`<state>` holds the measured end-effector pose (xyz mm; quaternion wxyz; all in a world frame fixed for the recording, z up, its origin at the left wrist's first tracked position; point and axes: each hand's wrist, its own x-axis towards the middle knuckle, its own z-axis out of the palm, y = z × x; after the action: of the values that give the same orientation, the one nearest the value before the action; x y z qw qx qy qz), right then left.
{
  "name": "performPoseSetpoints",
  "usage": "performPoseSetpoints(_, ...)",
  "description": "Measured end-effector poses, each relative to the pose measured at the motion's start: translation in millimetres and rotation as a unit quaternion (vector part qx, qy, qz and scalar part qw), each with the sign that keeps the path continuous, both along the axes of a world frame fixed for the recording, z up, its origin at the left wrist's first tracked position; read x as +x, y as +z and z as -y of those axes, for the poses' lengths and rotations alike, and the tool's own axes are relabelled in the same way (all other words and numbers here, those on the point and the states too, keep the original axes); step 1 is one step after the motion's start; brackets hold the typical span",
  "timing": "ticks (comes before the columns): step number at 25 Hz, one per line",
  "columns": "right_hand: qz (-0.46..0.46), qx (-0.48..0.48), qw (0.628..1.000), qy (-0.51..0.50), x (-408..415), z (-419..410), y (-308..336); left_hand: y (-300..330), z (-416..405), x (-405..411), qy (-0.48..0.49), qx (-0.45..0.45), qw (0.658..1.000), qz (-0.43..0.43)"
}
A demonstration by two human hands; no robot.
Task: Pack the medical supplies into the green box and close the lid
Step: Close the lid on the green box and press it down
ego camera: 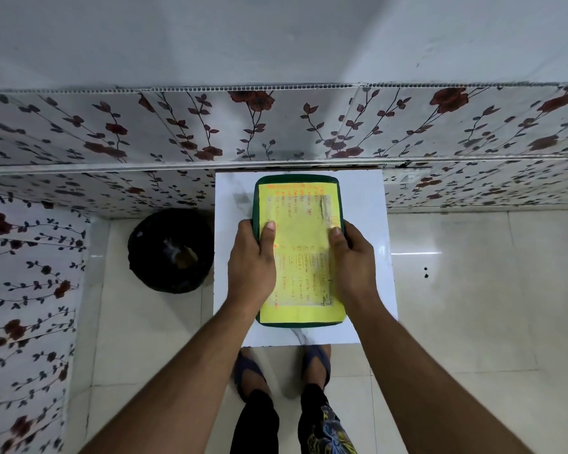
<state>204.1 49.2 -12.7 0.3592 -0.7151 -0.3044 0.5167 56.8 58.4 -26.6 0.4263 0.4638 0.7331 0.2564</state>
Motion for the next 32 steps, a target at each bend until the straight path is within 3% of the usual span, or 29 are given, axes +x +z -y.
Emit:
performPoseSetpoints(4, -0.018, -0.039, 0.998, 0.055, 12.9, 4.5, 5.9, 20.7, 2.9, -14.6, -0.009, -0.102, 0.99, 0.095)
performPoseSetpoints(9, 0.013, -0.16, 0.958, 0.237, 36.8, 49.4, 16.6, 33.1, 50.5, -39.3, -0.074, -0.268, 0.955, 0.104)
performPoseSetpoints(24, 0.041, -0.148, 0.957, 0.247, 33.9, 59.4, 15.9, 16.4, 63.6, -33.4, -0.043, -0.212, 0.975, 0.055)
performPoseSetpoints(28, 0.023, -0.154, 0.955, 0.253, 35.2, 62.1, 17.5, 32.6, 62.1, -33.2, -0.049, -0.227, 0.968, 0.092)
performPoseSetpoints(32, -0.024, -0.15, 0.976, 0.157, 37.2, 52.4, 11.5, 43.6, 44.4, -33.0, -0.029, -0.199, 0.969, 0.144)
